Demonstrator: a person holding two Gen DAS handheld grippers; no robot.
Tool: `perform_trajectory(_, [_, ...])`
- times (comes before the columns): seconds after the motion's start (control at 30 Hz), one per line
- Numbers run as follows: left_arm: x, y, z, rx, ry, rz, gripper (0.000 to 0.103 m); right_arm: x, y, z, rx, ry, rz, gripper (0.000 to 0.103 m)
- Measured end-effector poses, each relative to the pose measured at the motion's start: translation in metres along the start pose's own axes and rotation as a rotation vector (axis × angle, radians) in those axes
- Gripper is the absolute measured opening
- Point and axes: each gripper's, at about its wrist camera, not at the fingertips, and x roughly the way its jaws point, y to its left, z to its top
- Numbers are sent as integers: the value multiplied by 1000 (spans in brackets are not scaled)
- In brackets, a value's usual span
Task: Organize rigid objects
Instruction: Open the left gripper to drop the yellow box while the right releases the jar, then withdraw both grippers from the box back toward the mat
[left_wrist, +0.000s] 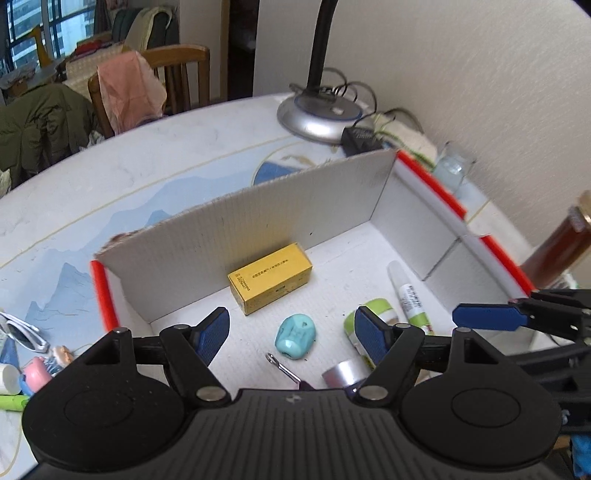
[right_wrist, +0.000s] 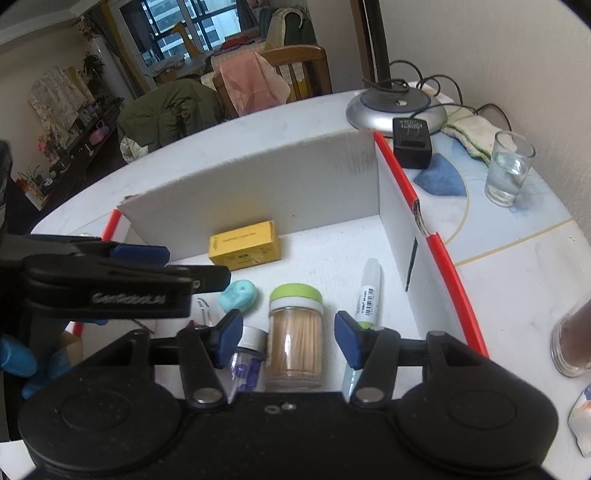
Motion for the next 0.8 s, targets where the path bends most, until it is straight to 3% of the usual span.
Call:
perform_trajectory(0.33, [-64, 18, -21, -8, -119, -14, 74, -35, 29, -9, -10, -65, 17, 65])
perform_trajectory(0.4, [-74, 23, -26, -13, -132, -22, 74, -42, 36, -12, -8, -78, 19, 69])
perform_trajectory(0.47, [-85, 29, -32, -21, -146, -17, 78, -48, 42, -15, 0, -95, 18, 79])
perform_trajectory(0.5, [-91, 32, -35, -23, -153, -15, 82, -51, 45, -17, 7, -99, 21, 80])
perform_trajectory(0.8, [-134, 60, -70, -30, -194, -19, 82, -71, 79, -35, 41, -148, 18, 90])
